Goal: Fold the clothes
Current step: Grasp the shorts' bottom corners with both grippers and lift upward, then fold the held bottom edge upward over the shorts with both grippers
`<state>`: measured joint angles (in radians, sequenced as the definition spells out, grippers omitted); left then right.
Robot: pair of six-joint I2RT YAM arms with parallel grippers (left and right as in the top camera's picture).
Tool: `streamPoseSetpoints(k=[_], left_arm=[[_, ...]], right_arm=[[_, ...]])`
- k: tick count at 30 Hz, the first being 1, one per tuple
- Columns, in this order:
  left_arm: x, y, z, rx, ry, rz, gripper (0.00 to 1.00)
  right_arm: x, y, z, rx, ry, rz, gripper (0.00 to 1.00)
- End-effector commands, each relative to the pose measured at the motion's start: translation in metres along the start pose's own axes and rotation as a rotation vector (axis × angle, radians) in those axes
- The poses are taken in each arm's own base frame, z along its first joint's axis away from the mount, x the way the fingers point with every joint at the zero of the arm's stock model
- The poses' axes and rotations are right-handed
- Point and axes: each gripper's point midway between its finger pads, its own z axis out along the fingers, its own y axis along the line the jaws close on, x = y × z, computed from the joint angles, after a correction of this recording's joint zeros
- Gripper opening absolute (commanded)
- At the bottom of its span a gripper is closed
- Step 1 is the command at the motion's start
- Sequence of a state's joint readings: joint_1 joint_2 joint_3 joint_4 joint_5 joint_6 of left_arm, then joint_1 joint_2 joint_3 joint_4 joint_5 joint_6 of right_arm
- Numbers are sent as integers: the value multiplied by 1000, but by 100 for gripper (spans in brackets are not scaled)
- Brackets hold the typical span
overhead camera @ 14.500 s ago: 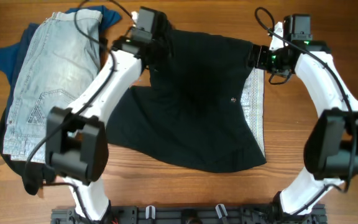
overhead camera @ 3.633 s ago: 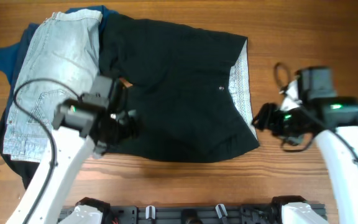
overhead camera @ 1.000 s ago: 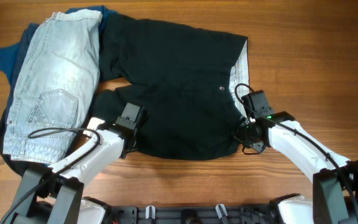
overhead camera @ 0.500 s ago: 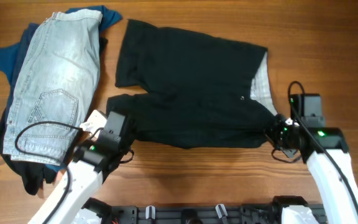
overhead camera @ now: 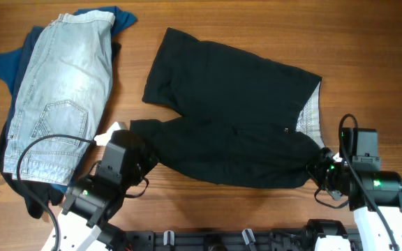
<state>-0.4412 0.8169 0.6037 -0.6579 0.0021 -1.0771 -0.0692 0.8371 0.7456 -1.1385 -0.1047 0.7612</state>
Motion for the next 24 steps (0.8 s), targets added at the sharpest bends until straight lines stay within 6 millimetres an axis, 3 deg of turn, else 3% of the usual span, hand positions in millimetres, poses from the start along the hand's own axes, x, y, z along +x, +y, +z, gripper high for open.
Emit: streamPoseSetpoints(k=[1, 6, 12, 24], left_arm=[[-13, -5, 2, -5, -107, 62, 4], [-26, -27, 21, 35, -161, 109, 4], [-23, -21, 48, -23, -135, 116, 4], [-23, -15, 52, -54, -132, 118, 4]], right_arm=[[-20, 16, -9, -54, -75, -2, 4], [-35, 29, 2, -72, -93, 22, 4], [-45, 36, 9, -80, -102, 20, 4], [-58, 47, 7, -121, -154, 15, 4]])
